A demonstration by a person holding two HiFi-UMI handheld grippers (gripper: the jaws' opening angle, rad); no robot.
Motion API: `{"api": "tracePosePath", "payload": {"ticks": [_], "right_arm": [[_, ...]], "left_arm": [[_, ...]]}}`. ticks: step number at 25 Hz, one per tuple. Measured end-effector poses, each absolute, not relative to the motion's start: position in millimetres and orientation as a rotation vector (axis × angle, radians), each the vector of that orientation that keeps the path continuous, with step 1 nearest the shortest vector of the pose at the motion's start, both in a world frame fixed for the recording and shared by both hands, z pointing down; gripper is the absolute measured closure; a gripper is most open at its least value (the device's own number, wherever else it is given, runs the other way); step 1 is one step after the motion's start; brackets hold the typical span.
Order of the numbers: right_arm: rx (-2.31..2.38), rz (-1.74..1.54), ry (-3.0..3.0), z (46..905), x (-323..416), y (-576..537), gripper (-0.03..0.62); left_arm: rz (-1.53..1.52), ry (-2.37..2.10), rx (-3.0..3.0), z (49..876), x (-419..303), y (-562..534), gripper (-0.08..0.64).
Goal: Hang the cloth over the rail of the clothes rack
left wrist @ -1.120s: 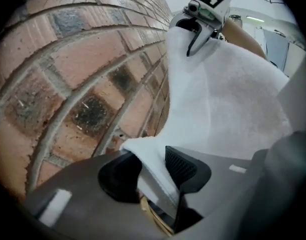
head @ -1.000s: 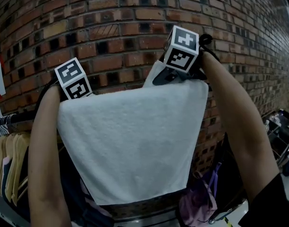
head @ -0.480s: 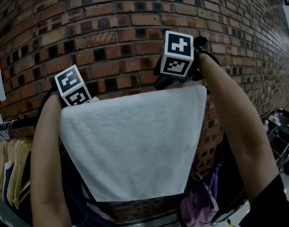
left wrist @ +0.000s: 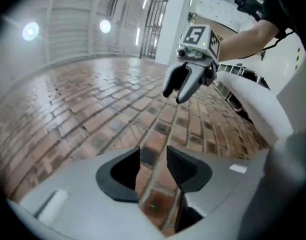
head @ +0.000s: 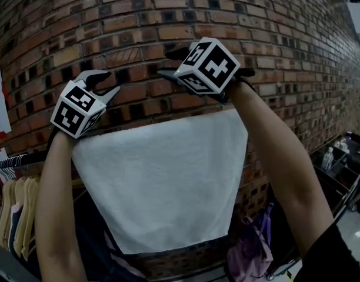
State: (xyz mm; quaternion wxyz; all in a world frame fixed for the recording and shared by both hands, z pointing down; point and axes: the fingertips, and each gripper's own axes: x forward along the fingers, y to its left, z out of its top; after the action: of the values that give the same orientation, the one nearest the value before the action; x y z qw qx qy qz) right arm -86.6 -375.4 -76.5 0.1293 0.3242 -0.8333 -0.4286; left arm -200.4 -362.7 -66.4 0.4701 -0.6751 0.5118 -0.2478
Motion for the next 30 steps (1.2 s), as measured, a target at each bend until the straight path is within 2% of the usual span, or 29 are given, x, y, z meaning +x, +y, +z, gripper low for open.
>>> {"api": "tracePosePath", "payload": {"ticks": [6,8,9,11,12,16,22,30], "right_arm": [[1.100,-1.409,-2.911,-148,-56,-280,0.399],[1.135,-1.443,-3.097,-155,-38,-238,0.403],[1.165,-1.468,-3.147,-152,-31,-220,0.433],[1.249,-1.544,-3.158,-135,-24,-194,0.565],[1.288,-1.586,-3.136,-122,-25,-184,0.588],[1.324,-1.630,-3.085,-49,-44,-162,0.588],[1.362,-1.029,-3.226,112,-57,-187,0.588],[1.350,-0.543,-3.139,258,-62,-198,0.588]], "left_arm": [[0.100,1.157,-1.556,-153,-160,-231,0.395],[0.297,1.120,-1.540,-157,-146,-179,0.477],[0.363,1.112,-1.534,-152,-139,-159,0.515],[0.437,1.116,-1.533,-133,-125,-132,0.552],[0.455,1.132,-1.541,-121,-119,-126,0.552],[0.475,1.215,-1.656,-48,-101,-131,0.552],[0.356,1.413,-1.874,109,-100,-172,0.552],[0.227,1.595,-2.119,246,-98,-185,0.552]]}}
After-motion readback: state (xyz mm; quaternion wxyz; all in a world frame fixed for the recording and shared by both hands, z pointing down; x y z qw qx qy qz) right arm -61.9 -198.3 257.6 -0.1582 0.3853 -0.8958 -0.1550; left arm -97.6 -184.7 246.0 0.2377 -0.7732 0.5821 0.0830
